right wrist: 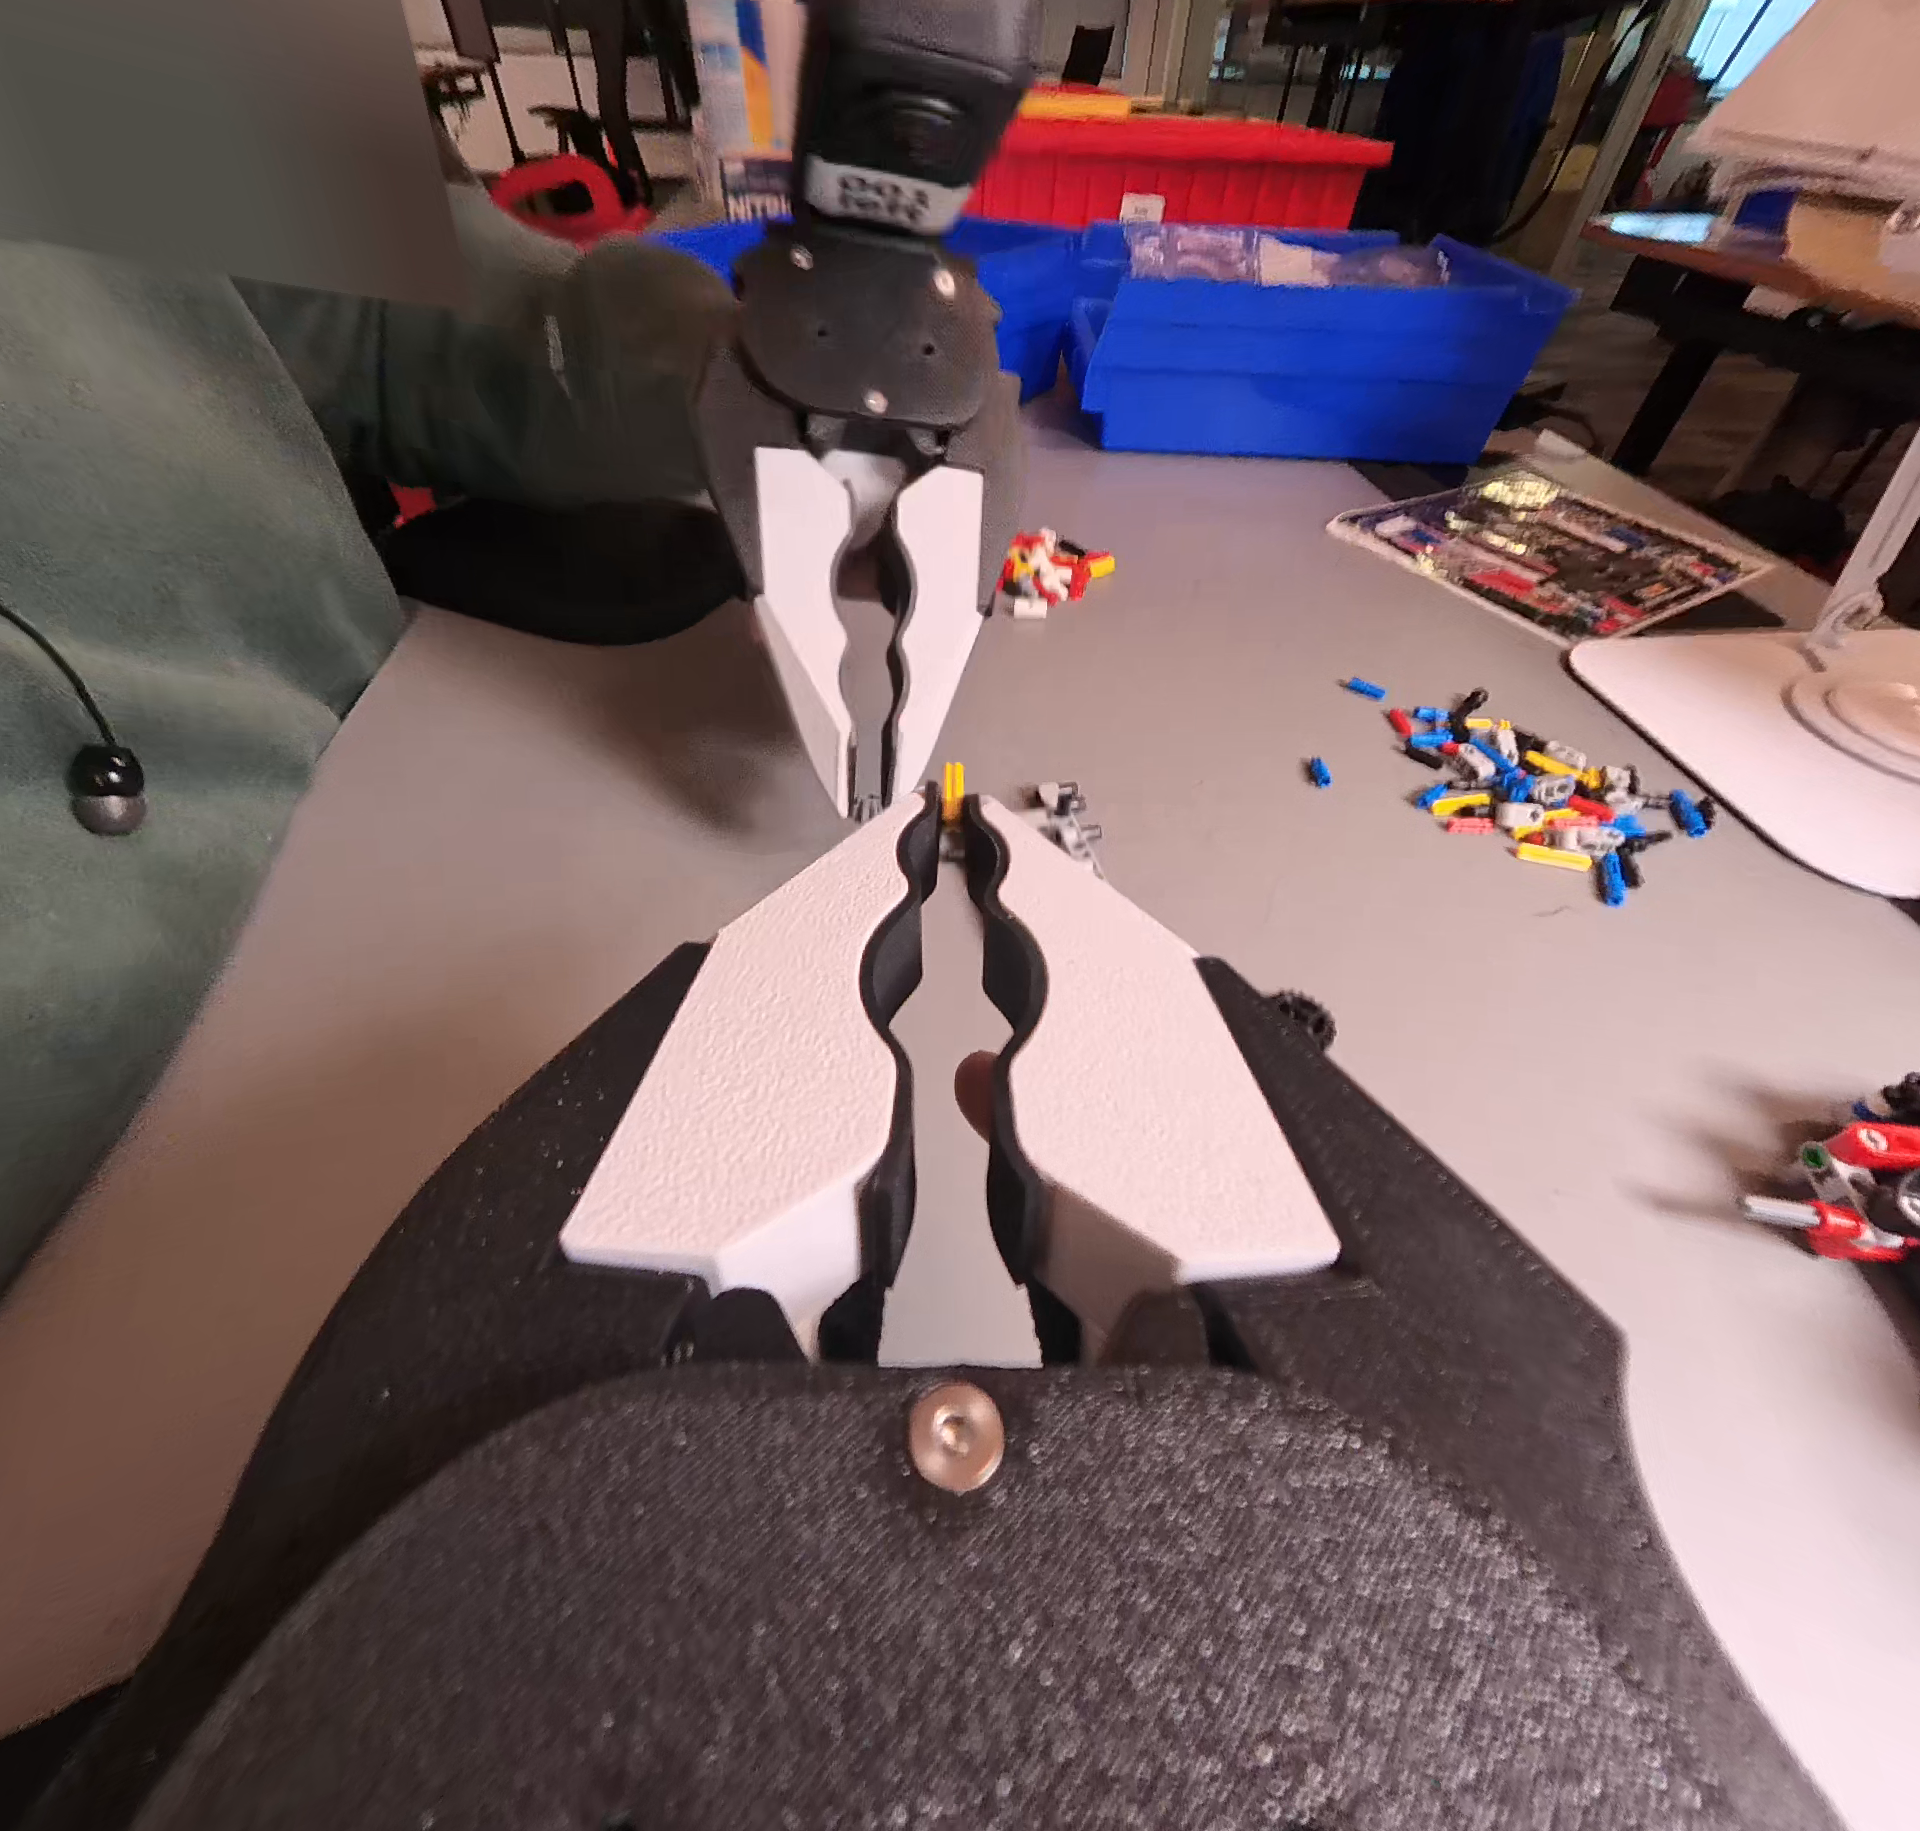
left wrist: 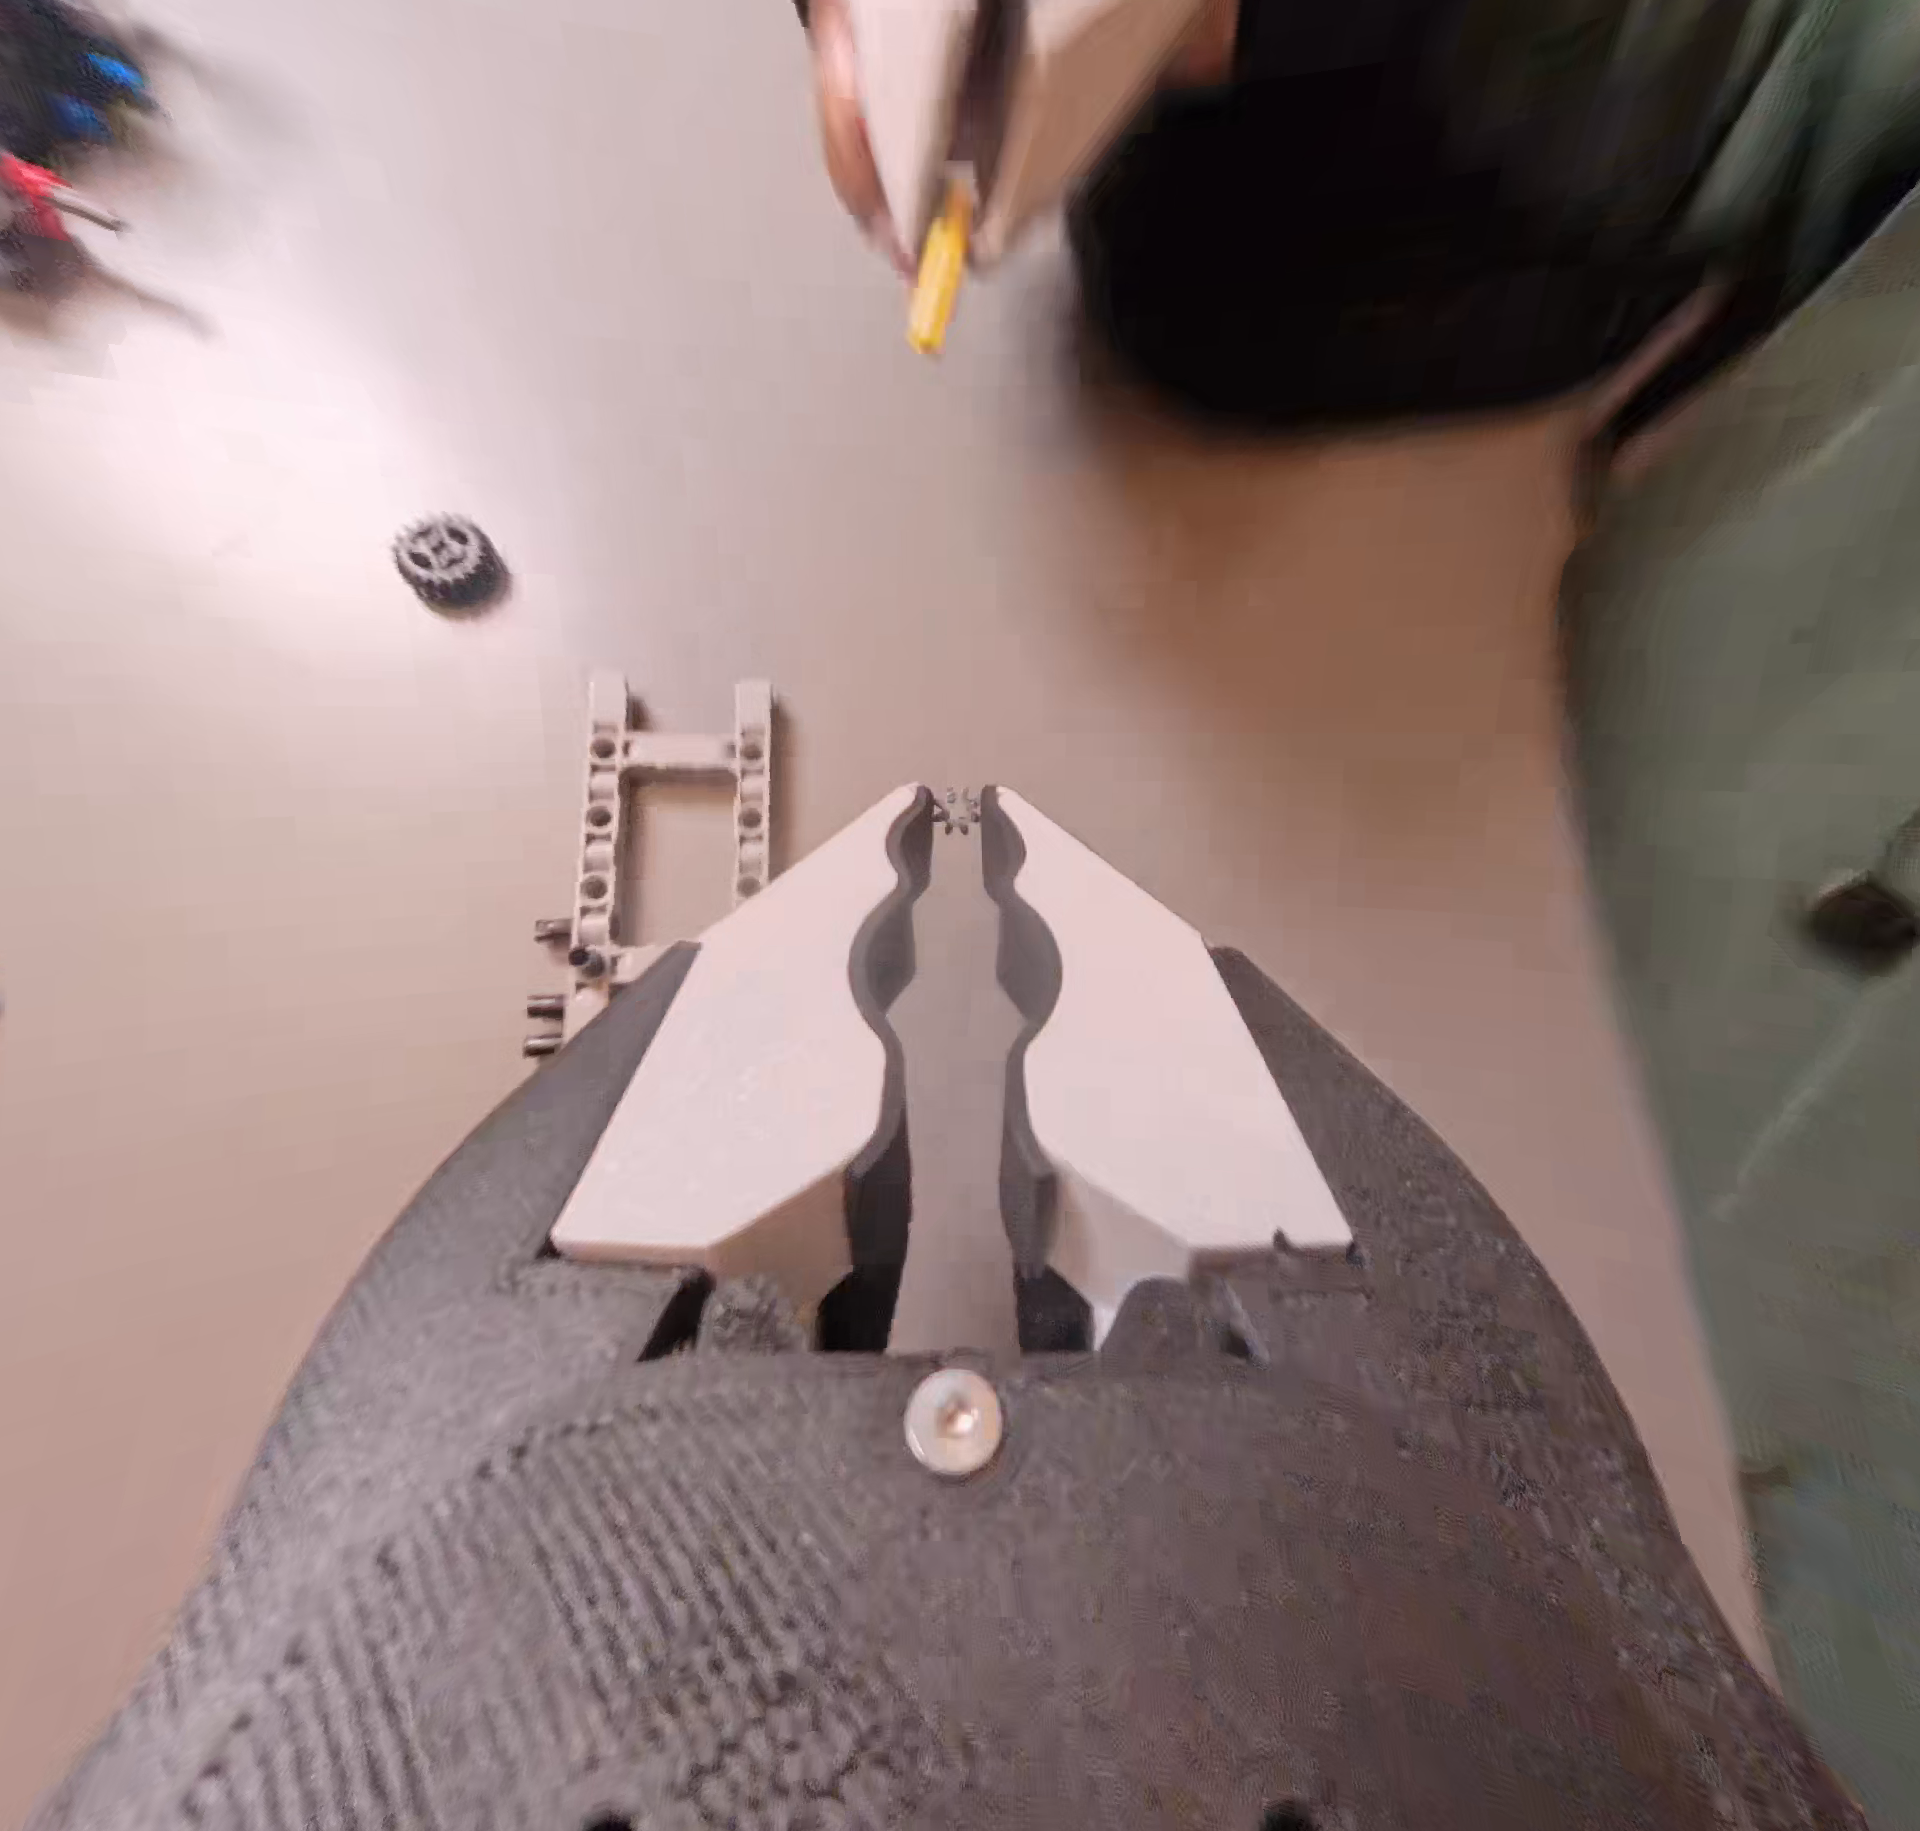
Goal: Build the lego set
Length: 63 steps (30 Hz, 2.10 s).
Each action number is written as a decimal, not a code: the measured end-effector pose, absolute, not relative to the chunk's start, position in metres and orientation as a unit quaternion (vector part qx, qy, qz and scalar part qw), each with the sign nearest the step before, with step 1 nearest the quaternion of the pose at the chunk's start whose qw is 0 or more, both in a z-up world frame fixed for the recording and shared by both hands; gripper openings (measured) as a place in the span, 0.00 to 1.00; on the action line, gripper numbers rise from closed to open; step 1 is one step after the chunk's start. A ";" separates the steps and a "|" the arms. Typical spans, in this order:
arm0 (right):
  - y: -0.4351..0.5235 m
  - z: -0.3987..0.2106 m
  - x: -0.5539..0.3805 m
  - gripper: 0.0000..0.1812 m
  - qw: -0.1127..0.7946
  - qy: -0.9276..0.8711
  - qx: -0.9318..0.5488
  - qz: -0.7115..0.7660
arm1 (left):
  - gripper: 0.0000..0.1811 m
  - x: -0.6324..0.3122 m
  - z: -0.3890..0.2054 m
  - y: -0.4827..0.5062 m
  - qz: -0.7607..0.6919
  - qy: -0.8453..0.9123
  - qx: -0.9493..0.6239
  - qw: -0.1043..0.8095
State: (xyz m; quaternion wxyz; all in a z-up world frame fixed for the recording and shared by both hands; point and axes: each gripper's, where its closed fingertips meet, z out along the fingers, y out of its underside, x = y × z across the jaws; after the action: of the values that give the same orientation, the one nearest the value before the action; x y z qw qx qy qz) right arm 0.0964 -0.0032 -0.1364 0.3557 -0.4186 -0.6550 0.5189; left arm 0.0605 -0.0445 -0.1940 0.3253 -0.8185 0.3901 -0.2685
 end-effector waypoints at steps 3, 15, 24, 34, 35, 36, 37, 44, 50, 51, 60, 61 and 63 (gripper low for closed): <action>-0.010 -0.119 0.093 0.01 0.383 -0.636 -0.400 0.538 | 0.04 0.062 -0.141 -0.042 -0.446 0.261 -0.748 0.417; -0.051 -0.062 0.057 0.01 0.477 -0.563 -0.374 0.562 | 0.03 0.026 -0.065 -0.056 -0.697 0.093 -0.514 0.491; -0.058 -0.067 0.039 0.01 0.457 -0.544 -0.398 0.580 | 0.04 0.024 -0.065 -0.061 -0.688 0.094 -0.514 0.503; -0.058 -0.070 0.038 0.01 0.453 -0.546 -0.402 0.579 | 0.03 0.028 -0.069 -0.060 -0.680 0.100 -0.525 0.502; -0.058 -0.071 0.038 0.01 0.452 -0.547 -0.403 0.578 | 0.03 0.028 -0.069 -0.060 -0.679 0.100 -0.526 0.502; -0.057 -0.071 0.038 0.01 0.452 -0.548 -0.404 0.576 | 0.03 0.028 -0.070 -0.060 -0.677 0.101 -0.527 0.503; -0.057 -0.072 0.038 0.01 0.452 -0.549 -0.406 0.573 | 0.03 0.028 -0.070 -0.059 -0.674 0.102 -0.529 0.505; -0.056 -0.075 0.038 0.01 0.450 -0.555 -0.417 0.562 | 0.03 0.028 -0.073 -0.059 -0.622 0.131 -0.552 0.539; -0.059 -0.078 0.038 0.01 0.455 -0.570 -0.413 0.546 | 0.03 0.029 -0.074 -0.061 -0.591 0.157 -0.564 0.554; -0.059 -0.078 0.038 0.01 0.459 -0.574 -0.409 0.541 | 0.03 0.030 -0.075 -0.061 -0.591 0.158 -0.566 0.552; -0.057 -0.088 0.043 0.01 0.487 -0.632 -0.381 0.467 | 0.03 0.035 -0.084 -0.058 -0.621 0.133 -0.590 0.499; -0.057 -0.089 0.044 0.01 0.487 -0.635 -0.380 0.464 | 0.03 0.035 -0.085 -0.058 -0.624 0.130 -0.591 0.494; -0.057 -0.091 0.044 0.02 0.487 -0.637 -0.379 0.462 | 0.03 0.036 -0.085 -0.057 -0.636 0.119 -0.590 0.483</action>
State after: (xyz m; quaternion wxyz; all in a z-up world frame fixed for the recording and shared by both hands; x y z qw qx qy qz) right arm 0.0438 -0.0569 -0.0910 0.4870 -0.3788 -0.6373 0.4617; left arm 0.0359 -0.0573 -0.0851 0.4832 -0.5896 0.1191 -0.6361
